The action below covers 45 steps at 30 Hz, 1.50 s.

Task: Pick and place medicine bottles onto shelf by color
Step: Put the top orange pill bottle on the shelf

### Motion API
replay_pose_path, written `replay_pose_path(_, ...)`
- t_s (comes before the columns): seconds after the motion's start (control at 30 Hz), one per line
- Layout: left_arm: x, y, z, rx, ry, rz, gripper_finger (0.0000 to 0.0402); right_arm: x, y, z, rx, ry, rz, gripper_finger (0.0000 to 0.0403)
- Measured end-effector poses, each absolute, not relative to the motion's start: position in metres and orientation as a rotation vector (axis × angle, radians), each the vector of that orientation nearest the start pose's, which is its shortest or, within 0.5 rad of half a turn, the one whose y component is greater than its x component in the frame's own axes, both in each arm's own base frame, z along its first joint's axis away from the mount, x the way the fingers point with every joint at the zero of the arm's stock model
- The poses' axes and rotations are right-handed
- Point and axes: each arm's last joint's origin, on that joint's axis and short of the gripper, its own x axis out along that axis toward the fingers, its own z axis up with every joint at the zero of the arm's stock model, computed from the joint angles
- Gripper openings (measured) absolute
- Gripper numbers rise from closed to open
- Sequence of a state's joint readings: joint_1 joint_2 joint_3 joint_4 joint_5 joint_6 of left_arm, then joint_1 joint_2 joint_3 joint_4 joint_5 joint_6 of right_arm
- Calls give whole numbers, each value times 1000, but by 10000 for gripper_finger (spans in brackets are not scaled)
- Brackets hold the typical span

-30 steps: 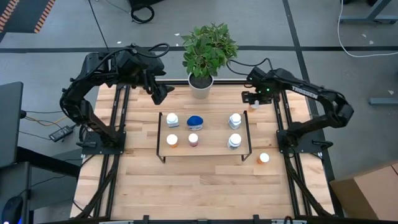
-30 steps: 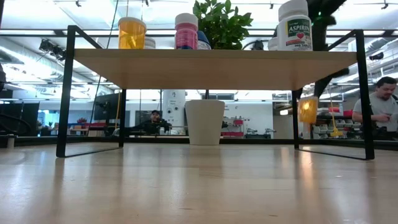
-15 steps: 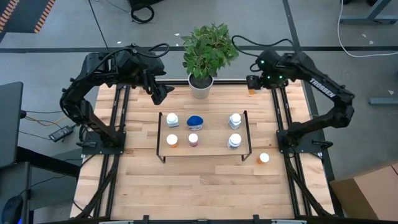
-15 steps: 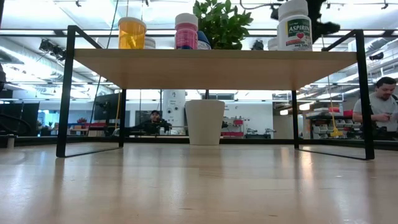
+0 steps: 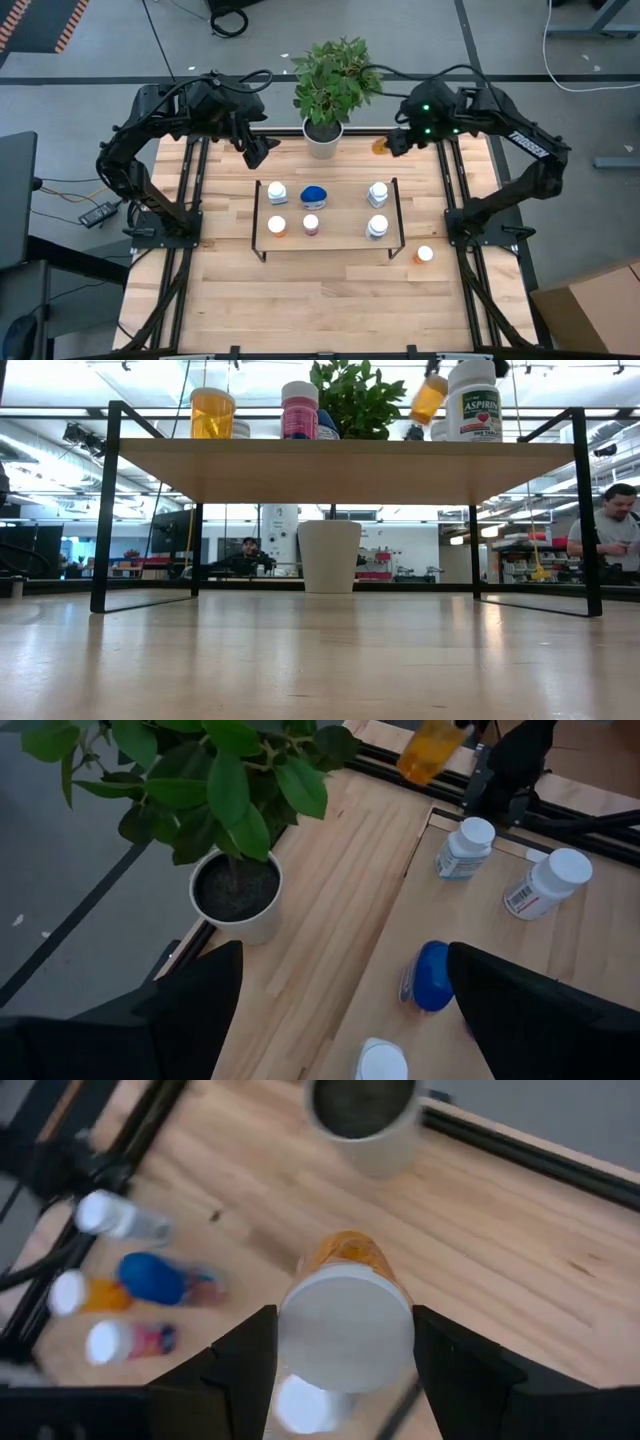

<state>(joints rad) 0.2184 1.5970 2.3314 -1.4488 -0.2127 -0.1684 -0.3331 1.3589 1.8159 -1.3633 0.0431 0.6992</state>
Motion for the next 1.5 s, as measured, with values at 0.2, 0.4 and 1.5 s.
replay_pose_path(0.2,234,58,513,-161,684,472,355,250,-58,454,647,828,-507,219)
replay_pose_path(0.4,234,58,513,-164,683,473,355,286,-44,455,540,928,-421,219)
replay_pose_path(1.5,234,58,513,-162,684,472,355,324,-27,431,837,1036,-522,219)
